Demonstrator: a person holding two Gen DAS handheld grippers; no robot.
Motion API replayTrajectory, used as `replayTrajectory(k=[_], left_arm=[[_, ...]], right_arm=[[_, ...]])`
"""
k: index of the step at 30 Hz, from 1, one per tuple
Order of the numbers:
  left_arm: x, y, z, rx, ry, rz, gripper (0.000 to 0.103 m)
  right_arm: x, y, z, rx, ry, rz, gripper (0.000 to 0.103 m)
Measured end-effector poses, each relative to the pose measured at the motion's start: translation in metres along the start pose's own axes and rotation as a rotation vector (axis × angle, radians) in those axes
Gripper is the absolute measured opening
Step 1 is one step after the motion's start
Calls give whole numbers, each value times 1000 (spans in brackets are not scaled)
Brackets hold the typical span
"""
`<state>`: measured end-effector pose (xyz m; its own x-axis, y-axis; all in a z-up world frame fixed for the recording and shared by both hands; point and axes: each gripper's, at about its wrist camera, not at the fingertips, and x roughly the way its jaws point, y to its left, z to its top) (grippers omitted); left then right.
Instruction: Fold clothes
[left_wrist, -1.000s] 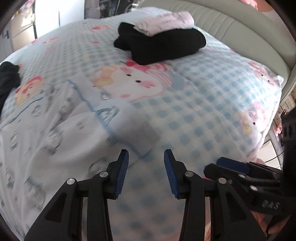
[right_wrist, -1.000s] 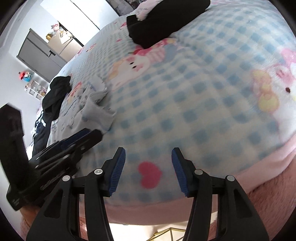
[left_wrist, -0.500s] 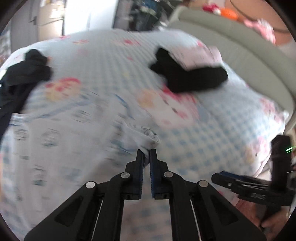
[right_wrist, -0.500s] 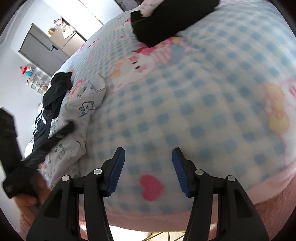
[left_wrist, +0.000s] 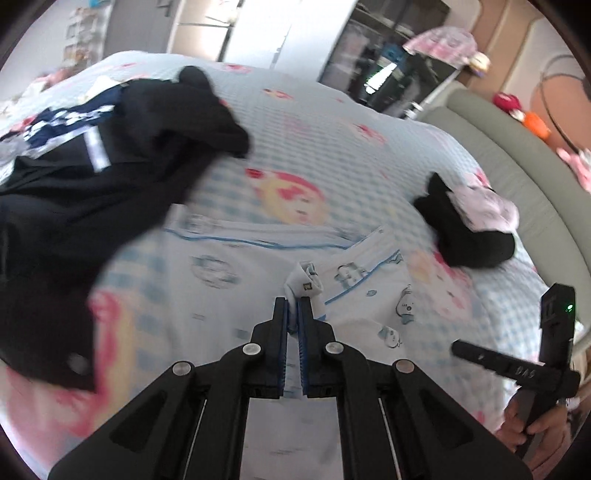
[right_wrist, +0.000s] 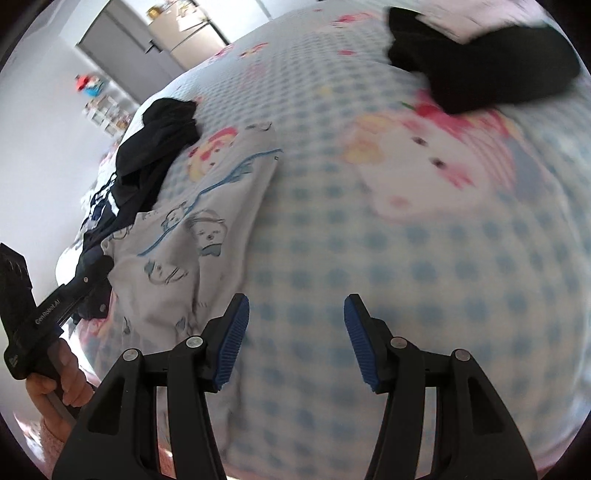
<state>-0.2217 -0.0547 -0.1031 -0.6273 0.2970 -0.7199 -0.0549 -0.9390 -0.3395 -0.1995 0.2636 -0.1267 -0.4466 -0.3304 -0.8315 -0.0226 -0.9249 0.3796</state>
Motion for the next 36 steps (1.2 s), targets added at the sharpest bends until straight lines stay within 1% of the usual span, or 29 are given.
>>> replayTrajectory(k=[1, 5, 6, 10, 12, 16, 18, 21, 22, 25, 26, 27, 28, 29, 30, 32, 36], left_arm=[[1, 13, 3, -11, 1, 13, 5], [22, 56, 16, -52, 64, -4, 5], [29, 64, 19, -63, 71, 4, 5], [44, 85, 32, -101, 59, -3, 5], [49, 87, 34, -96, 58, -7, 5], [53, 83, 30, -62, 67, -29, 5], [54, 83, 29, -64, 77, -36, 6], [57, 82, 31, -53, 87, -21, 8], [59, 81, 32, -49, 96, -18, 10], [65, 76, 33, -25, 105, -3, 29], [67, 75, 33, -20, 105, 3, 29], [68, 74, 34, -15, 99, 20, 29], [69, 73, 34, -9, 93, 37, 17], [67, 72, 35, -4, 87, 46, 6], [65, 70, 36, 3, 78, 55, 6], [55, 67, 41, 24, 38, 69, 5], [39, 61, 63, 71, -2, 96, 5]], right_arm=[[4, 6, 6, -15, 1, -3, 55], [22, 22, 29, -39, 5, -14, 58], [28, 26, 35, -44, 7, -17, 59], [48, 38, 49, -61, 18, -34, 59], [57, 40, 59, -79, 14, -61, 59], [70, 48, 85, -125, -12, -87, 59], [78, 54, 99, -169, -28, -112, 62], [94, 60, 116, -224, -34, -136, 63], [98, 61, 120, -234, -23, -140, 62], [112, 69, 125, -298, 18, -142, 62], [117, 74, 126, -329, 30, -140, 62], [123, 78, 125, -362, 47, -139, 56], [126, 81, 123, -379, 59, -132, 46], [127, 83, 121, -387, 67, -123, 23], [124, 84, 118, -387, 63, -105, 14], [111, 87, 113, -398, 30, -70, 10], [86, 91, 110, -405, -32, -25, 9]])
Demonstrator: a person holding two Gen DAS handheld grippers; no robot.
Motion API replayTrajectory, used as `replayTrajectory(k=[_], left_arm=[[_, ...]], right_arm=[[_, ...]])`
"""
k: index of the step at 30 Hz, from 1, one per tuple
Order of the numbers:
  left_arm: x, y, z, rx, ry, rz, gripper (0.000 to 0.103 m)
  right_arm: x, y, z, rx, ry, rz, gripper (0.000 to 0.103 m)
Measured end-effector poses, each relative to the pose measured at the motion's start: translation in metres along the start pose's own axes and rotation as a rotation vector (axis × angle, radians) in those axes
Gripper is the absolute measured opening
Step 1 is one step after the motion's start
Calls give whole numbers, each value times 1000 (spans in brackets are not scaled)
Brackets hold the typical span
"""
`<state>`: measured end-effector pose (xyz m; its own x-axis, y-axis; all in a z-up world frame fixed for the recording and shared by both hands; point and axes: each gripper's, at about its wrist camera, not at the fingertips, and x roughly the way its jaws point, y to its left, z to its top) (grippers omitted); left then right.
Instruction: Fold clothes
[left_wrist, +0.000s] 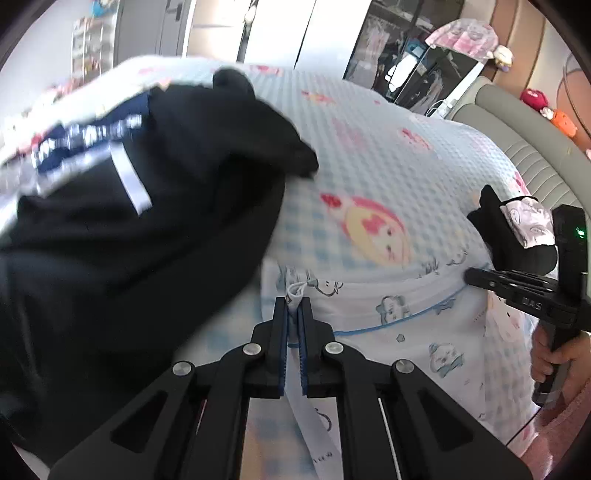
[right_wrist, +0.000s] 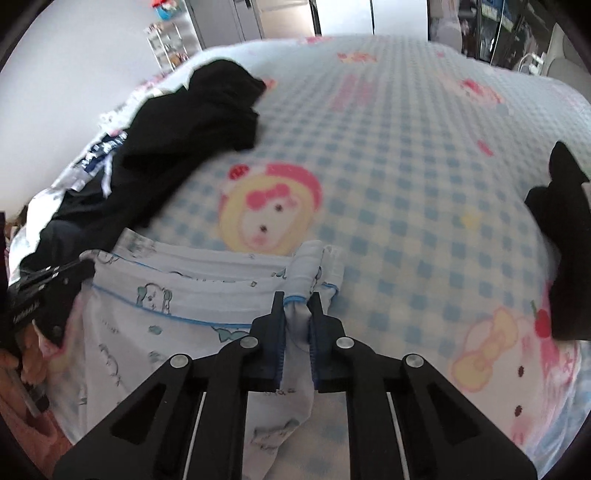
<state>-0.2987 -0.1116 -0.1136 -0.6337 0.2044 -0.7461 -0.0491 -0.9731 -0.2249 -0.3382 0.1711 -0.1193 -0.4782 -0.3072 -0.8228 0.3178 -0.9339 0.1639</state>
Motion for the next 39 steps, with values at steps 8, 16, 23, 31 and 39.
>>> replayTrajectory(k=[8, 16, 23, 31, 39], left_arm=[[60, 15, 20, -20, 157, -6, 5], [67, 14, 6, -5, 186, 43, 42], [74, 0, 10, 18, 208, -25, 8], [65, -40, 53, 66, 123, -117, 8], [143, -39, 50, 59, 316, -31, 23]], right_arm=[[29, -19, 9, 114, 49, -2, 10], [56, -39, -2, 189, 102, -27, 75], [52, -32, -3, 184, 82, 99, 8], [-9, -61, 11, 229, -60, 80, 6], [64, -91, 25, 258, 145, -31, 28]])
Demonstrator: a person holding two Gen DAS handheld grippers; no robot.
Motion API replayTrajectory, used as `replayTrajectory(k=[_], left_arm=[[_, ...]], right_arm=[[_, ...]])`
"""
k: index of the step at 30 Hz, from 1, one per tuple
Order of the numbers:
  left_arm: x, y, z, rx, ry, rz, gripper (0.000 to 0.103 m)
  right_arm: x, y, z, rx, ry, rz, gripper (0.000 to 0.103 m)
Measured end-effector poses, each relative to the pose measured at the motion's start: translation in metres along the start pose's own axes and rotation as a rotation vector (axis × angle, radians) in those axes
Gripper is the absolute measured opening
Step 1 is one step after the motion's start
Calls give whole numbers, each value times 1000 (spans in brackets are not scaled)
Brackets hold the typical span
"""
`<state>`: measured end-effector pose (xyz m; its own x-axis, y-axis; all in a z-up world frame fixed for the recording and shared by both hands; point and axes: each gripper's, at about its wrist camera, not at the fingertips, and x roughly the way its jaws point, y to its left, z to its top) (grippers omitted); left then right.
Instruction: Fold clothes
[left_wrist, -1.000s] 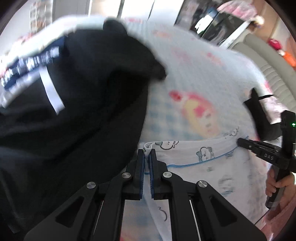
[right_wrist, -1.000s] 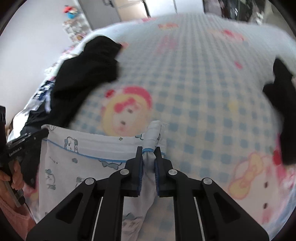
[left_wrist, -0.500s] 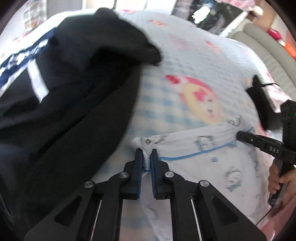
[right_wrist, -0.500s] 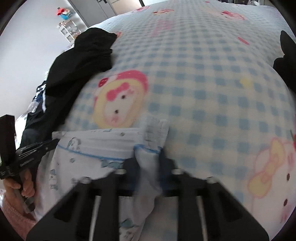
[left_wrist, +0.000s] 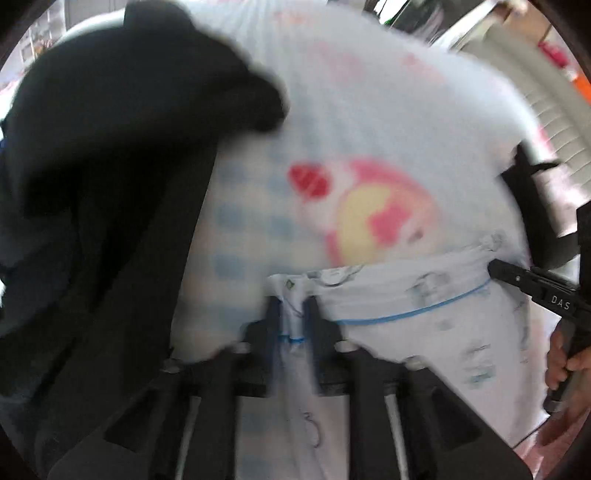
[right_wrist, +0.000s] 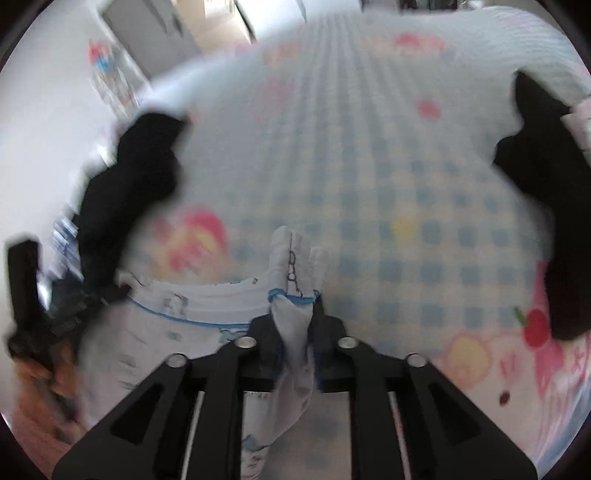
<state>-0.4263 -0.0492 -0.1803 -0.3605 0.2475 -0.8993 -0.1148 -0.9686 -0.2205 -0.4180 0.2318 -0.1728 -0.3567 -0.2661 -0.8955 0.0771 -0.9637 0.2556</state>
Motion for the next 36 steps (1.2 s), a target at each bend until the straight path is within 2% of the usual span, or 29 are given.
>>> replayTrajectory(k=[1, 2, 4, 6, 9, 13, 18, 21, 25, 27, 30, 31, 32, 33, 34, 36], left_arm=[[-5, 0, -5, -3, -12, 3, 27], [-21, -1, -14, -12, -51, 2, 35], [-53, -2, -34, -29, -125, -1, 45], [-80, -5, -61, -33, -166, -4, 46], [-114, -4, -121, -97, -179, -77, 46], [-134, -7, -194, -210, -188, -171, 46], [-120, -4, -254, -356, -105, -286, 46], [-118, -4, -271, -407, -101, -397, 46], [-122, -11, -277, -425, -102, -498, 50], [-124, -15, -278, -413, -109, -485, 56], [-111, -20, -281, -409, -74, -466, 57], [-105, -23, -283, -406, -63, -447, 54], [-102, -27, -284, -400, -61, -428, 47], [-102, -30, -285, -389, -65, -415, 42], [-102, -34, -287, -377, -68, -402, 30], [-102, -39, -289, -366, -71, -381, 24]], right_arm=[[8, -1, -2, 11, 22, -8, 28], [3, -4, -6, 31, -1, -3, 28], [-19, -11, -15, 77, -82, 20, 35], [-52, -20, -31, 121, -159, 46, 49], [-101, -24, -75, 158, -207, 115, 55], [-127, -8, -156, 155, -156, 215, 55], [-115, 19, -240, 153, -38, 253, 55], [-104, 23, -267, 191, 19, 284, 55], [-103, 35, -279, 213, 16, 334, 57], [-103, 43, -278, 205, 16, 347, 64], [-95, 47, -278, 199, 12, 334, 67], [-89, 47, -275, 207, 15, 332, 67], [-82, 48, -273, 213, 23, 333, 68], [-76, 48, -273, 217, 34, 337, 68], [-74, 50, -273, 211, 37, 335, 63], [-75, 53, -273, 190, 34, 328, 32]])
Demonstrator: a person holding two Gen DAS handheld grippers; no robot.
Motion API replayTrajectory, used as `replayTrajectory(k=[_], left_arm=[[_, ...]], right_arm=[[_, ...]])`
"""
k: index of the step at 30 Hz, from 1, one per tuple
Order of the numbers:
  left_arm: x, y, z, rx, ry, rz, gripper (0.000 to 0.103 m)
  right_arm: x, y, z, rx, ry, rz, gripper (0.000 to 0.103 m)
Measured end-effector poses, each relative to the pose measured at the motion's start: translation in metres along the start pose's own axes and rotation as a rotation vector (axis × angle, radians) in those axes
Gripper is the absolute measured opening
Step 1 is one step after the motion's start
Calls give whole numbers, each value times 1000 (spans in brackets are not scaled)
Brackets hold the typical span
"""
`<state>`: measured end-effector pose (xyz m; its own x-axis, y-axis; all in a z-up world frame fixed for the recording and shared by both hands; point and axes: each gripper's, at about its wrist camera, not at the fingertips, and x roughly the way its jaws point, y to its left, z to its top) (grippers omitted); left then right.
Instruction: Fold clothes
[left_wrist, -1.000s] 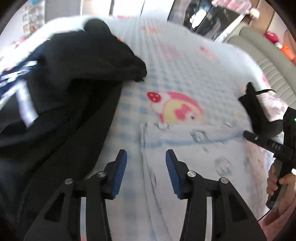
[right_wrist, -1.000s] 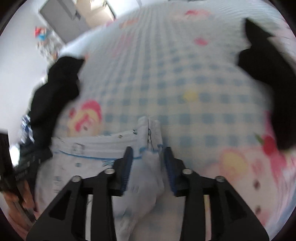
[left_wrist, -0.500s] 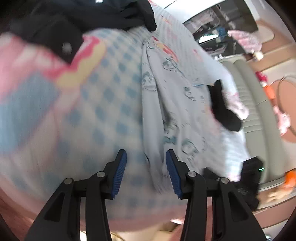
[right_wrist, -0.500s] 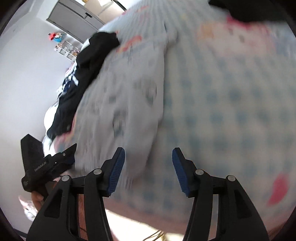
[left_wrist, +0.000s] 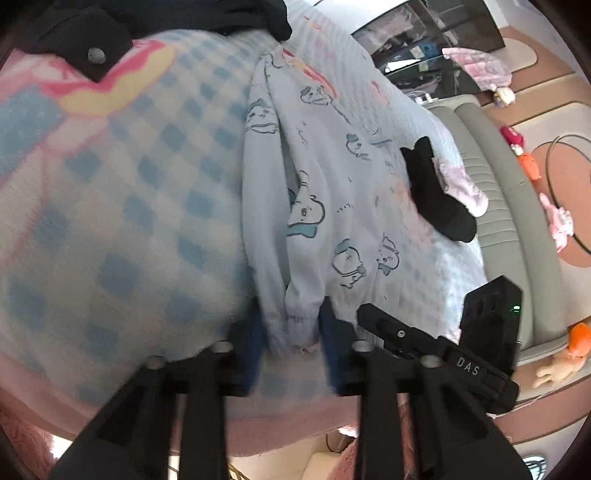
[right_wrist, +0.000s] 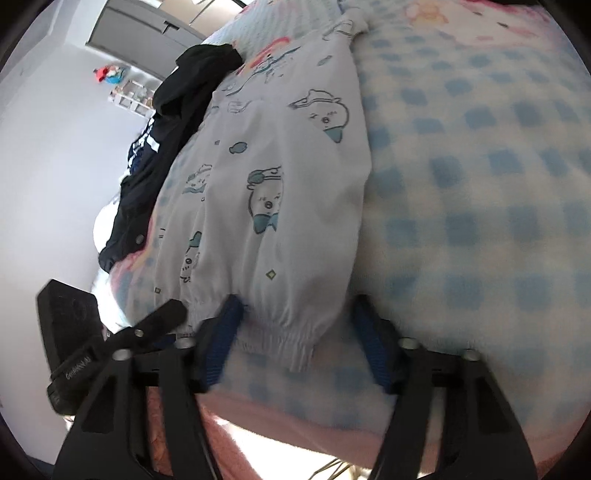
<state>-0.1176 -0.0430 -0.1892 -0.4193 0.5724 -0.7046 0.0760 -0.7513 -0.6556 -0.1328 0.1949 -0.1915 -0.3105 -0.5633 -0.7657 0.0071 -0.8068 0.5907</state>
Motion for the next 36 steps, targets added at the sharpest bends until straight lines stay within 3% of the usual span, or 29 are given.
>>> replayTrajectory(k=[3, 10, 15, 20, 25, 30, 34, 36], left_arm=[[-4, -11, -2, 14, -19, -4, 18], [-28, -29, -19, 57, -34, -14, 17], [-36, -31, -38, 72, 6, -2, 17], [-41, -28, -48, 94, 39, 23, 17], [-28, -6, -53, 28, 118, 71, 22], [-57, -12, -48, 119, 33, 97, 23], [-59, -13, -28, 131, -13, 49, 23], [-46, -12, -19, 113, 11, 44, 23]], right_arm=[[-7, 4, -2, -15, -16, -4, 14], [-55, 26, -21, -108, -81, 12, 11], [-68, 19, -42, -76, -88, 26, 10], [-74, 9, -58, -28, -87, 65, 10], [-58, -3, -61, -2, -39, 15, 14], [-59, -11, -65, 14, -37, 1, 17], [-77, 0, -57, -53, -107, -68, 19], [-78, 9, -50, -91, -124, -78, 30]])
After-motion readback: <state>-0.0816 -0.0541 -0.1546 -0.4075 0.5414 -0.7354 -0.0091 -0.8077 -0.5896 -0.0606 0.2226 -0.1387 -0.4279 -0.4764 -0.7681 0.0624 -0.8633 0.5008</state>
